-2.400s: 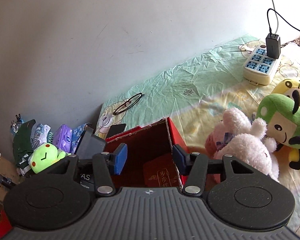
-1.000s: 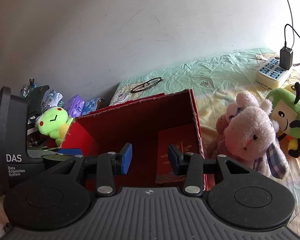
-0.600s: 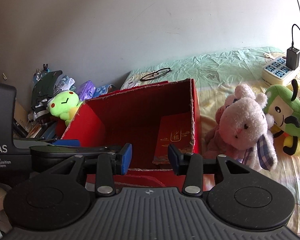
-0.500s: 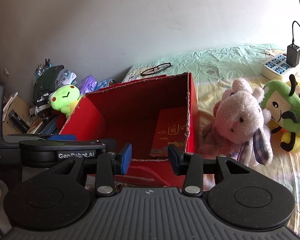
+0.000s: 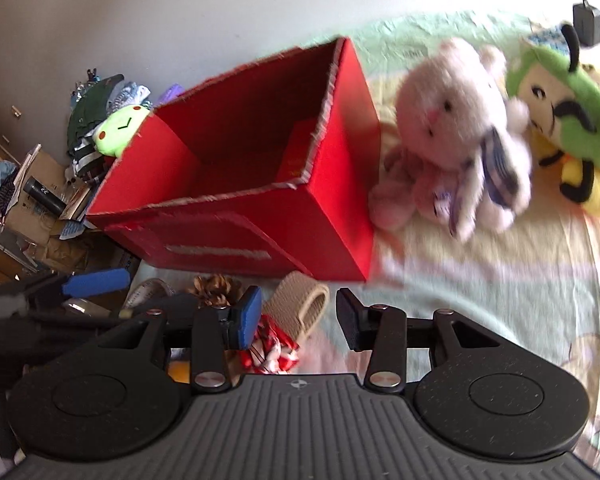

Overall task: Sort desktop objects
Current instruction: 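Move the right gripper to the beige strap with red scarf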

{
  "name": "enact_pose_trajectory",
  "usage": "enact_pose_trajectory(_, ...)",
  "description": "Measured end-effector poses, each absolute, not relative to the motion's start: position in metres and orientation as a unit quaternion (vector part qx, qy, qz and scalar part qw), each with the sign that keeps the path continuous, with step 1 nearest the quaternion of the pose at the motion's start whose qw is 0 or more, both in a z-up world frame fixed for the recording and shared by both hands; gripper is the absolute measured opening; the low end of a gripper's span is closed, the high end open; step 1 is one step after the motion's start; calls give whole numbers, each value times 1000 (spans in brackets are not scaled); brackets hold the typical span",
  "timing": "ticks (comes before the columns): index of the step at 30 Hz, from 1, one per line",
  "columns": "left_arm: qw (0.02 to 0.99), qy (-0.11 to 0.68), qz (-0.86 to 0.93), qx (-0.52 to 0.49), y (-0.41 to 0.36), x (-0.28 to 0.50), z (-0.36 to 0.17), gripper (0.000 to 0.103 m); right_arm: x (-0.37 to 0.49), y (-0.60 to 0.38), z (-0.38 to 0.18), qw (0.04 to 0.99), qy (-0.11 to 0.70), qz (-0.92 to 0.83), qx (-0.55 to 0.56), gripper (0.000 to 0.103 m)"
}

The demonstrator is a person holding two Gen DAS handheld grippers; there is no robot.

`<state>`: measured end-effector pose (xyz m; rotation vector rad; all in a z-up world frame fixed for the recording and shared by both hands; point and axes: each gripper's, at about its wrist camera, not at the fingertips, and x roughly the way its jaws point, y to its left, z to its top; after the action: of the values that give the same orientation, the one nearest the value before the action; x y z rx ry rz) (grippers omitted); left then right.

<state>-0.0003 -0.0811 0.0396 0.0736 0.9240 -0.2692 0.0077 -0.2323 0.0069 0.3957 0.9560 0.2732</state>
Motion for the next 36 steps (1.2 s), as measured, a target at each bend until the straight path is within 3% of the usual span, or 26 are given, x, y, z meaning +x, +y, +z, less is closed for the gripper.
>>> enact_pose_trajectory(7, 864, 465, -181, 60, -105, -20, 11, 88, 7, -246, -17, 822, 492, 136, 251, 45)
enact_pose_trajectory(19, 832, 516, -194, 60, -124, -14, -40, 82, 13, -238, -40, 803, 518, 158, 250, 45)
enact_pose_trajectory(27, 829, 521, -198, 52, -121, -11, -56, 73, 23, -225, -52, 791, 530, 178, 251, 45)
enact_pose_trajectory(36, 826, 520, -203, 76, -131, -14, -59, 73, 28, -220, -59, 789, 526, 190, 256, 45)
